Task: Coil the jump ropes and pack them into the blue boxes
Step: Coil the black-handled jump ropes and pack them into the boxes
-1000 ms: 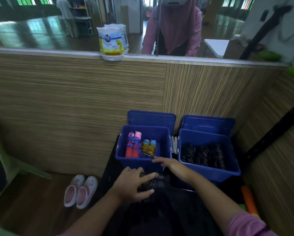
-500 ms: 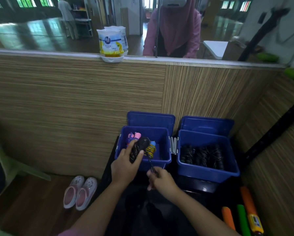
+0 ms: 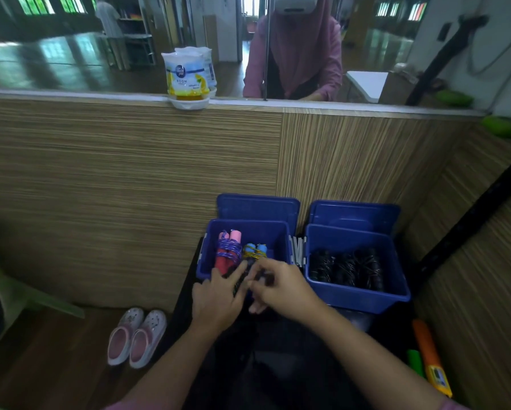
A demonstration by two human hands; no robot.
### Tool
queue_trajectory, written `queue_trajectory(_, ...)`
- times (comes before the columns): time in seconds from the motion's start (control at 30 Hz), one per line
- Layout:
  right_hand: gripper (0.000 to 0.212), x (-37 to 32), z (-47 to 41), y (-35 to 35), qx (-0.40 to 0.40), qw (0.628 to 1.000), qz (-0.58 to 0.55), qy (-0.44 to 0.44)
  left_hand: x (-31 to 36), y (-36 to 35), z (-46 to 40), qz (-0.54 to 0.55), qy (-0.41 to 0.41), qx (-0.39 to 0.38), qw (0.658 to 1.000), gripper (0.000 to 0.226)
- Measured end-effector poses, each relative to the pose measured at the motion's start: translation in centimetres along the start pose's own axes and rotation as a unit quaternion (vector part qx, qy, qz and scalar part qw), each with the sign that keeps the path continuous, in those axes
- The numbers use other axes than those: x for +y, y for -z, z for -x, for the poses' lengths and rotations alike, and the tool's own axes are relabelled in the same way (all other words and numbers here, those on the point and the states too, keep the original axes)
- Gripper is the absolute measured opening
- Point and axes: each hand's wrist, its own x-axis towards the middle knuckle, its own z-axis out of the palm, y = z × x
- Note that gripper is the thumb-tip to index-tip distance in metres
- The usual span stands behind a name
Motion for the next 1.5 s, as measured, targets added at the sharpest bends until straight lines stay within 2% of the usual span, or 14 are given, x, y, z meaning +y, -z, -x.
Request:
queue_trajectory(0.1, 0.016, -0.3, -1.1, 1.4, -0.062, 0.998, 0.016, -0.001, 0.8, -0.1, 0.9, -0.018, -0.059, -0.020, 0.998, 0.081)
queue_trajectory(0.2, 0.020, -0.3, -1.6, 2.4, -0.119, 0.993, -0.004, -0.012, 0.7, -0.6, 1.8, 0.024, -0.096, -0.006, 0.995, 0.069)
queue_trajectory(0.27, 0.031, -0.1, -2.0, 2.6, -0.078, 0.997, 0.008, -0.016, 0.4, -1.0, 2.2, 0.039, -0.137, 0.013, 0.990, 0.067)
queue_trajectory(0.37, 0.047, 0.7, -2.8, 3.0, 0.040, 0.985, 0.165, -0.007, 0.6, -1.4, 2.6, 0.029, -0.185, 0.030, 0.982, 0.058)
queue_trajectory(0.4, 0.048, 0.9, -3.0, 3.0, 0.049, 0.986, 0.158, -0.020, 0.8, -1.6, 2.8, 0.033, -0.197, 0.036, 0.979, 0.054)
queue_trajectory(0.53, 0.041, 1.3, -3.0, 2.8, 0.001, 0.994, -0.073, -0.082, 1.2, -1.6, 3.7, 0.063, -0.221, 0.024, 0.973, 0.050)
queue_trajectory(0.6, 0.036, 1.4, -2.9, 3.0, -0.017, 0.990, -0.100, -0.102, 1.1, -1.6, 4.0, 0.082, -0.219, 0.022, 0.972, 0.053)
queue_trajectory(0.7, 0.033, 1.8, -2.8, 3.6, -0.014, 0.993, -0.044, -0.113, 0.9, -1.4, 4.3, 0.137, -0.191, 0.022, 0.972, 0.058)
queue_trajectory(0.87, 0.033, 3.5, -3.3, 3.9, -0.016, 0.981, 0.082, -0.176, 1.4, -0.2, 4.6, 0.187, -0.177, 0.031, 0.966, 0.081)
queue_trajectory(1.03, 0.035, 4.3, -3.4, 4.0, 0.014, 0.962, 0.184, -0.201, 1.9, 0.2, 4.3, 0.164, -0.161, 0.031, 0.973, 0.074)
queue_trajectory(1.17, 0.032, 4.5, -3.1, 3.7, 0.041, 0.963, 0.126, -0.236, 2.0, 0.0, 3.9, 0.154, -0.155, 0.020, 0.976, 0.064)
queue_trajectory(1.27, 0.030, 4.8, -2.8, 3.1, 0.070, 0.963, 0.002, -0.262, 2.0, -0.3, 3.5, 0.150, -0.132, 0.034, 0.979, 0.061)
queue_trajectory(1.4, 0.030, 4.8, -2.6, 2.3, 0.135, 0.958, -0.064, -0.243, 2.3, 0.9, 2.6, 0.117, -0.041, 0.019, 0.992, 0.072)
queue_trajectory(1.5, 0.024, 4.3, -2.7, 1.7, 0.147, 0.931, -0.242, -0.230, 2.5, 1.5, 1.8, 0.142, 0.010, 0.023, 0.990, 0.078)
